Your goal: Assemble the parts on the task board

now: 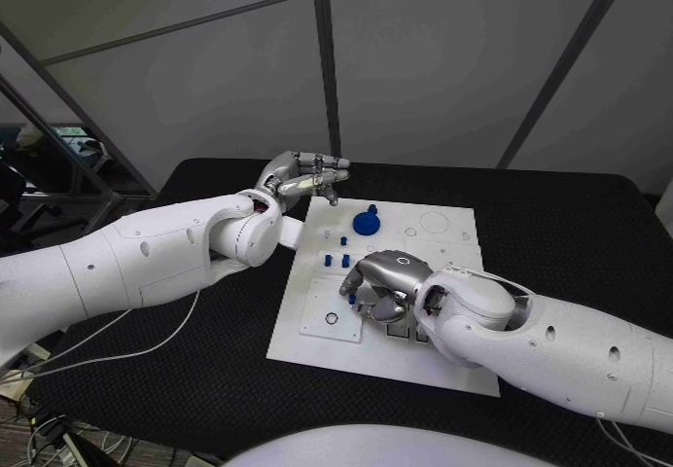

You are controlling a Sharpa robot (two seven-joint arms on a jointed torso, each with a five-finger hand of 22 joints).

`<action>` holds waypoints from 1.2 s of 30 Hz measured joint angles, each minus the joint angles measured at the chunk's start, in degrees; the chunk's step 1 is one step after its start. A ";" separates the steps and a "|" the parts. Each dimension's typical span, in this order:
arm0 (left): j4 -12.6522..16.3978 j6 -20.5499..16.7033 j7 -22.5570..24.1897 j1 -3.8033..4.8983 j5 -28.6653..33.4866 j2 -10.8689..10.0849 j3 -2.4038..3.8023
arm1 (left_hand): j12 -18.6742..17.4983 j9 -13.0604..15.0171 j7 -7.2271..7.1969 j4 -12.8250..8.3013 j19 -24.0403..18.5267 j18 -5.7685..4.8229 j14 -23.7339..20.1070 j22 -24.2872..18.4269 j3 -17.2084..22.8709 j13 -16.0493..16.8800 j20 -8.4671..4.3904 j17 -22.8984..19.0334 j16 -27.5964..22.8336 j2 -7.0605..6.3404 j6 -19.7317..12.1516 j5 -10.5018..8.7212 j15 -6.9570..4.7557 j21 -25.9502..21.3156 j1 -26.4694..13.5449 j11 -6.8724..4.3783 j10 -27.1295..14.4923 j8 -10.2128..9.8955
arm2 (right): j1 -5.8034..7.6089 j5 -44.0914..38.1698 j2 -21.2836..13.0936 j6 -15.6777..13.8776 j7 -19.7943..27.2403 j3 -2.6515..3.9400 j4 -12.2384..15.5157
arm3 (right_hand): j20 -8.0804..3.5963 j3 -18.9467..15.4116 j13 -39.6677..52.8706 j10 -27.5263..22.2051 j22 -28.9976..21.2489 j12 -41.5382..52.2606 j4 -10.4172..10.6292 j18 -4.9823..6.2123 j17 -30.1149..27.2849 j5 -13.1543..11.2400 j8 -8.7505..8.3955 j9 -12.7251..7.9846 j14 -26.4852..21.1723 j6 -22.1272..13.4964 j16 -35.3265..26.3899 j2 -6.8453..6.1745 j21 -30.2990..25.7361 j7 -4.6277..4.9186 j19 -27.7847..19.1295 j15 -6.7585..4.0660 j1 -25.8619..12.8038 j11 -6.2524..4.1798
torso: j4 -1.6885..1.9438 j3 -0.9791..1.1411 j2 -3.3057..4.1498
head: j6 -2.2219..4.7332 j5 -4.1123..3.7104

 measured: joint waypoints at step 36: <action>-0.84 0.79 -0.38 -0.02 0.01 0.15 -0.03 | 0.00 0.00 0.21 0.00 0.00 0.00 0.00 0.00 0.00 -0.05 0.00 -0.07 0.00 0.00 -0.21 0.00 0.00 0.00 0.00 0.20 -0.20 0.00 | 2.73 2.98 -16.39 0.03 -3.04 5.13 5.09 | -0.07 -6.99 0.20 -3.79 -4.21 5.72 1.98 0.89 -6.27 -1.02 0.37 0.17 -0.88 -1.22 -3.22 -0.85 -3.93 -1.91 -1.65 -0.30 -0.06 -0.03 | -0.28 -0.04 -0.18 | 2.10 -2.65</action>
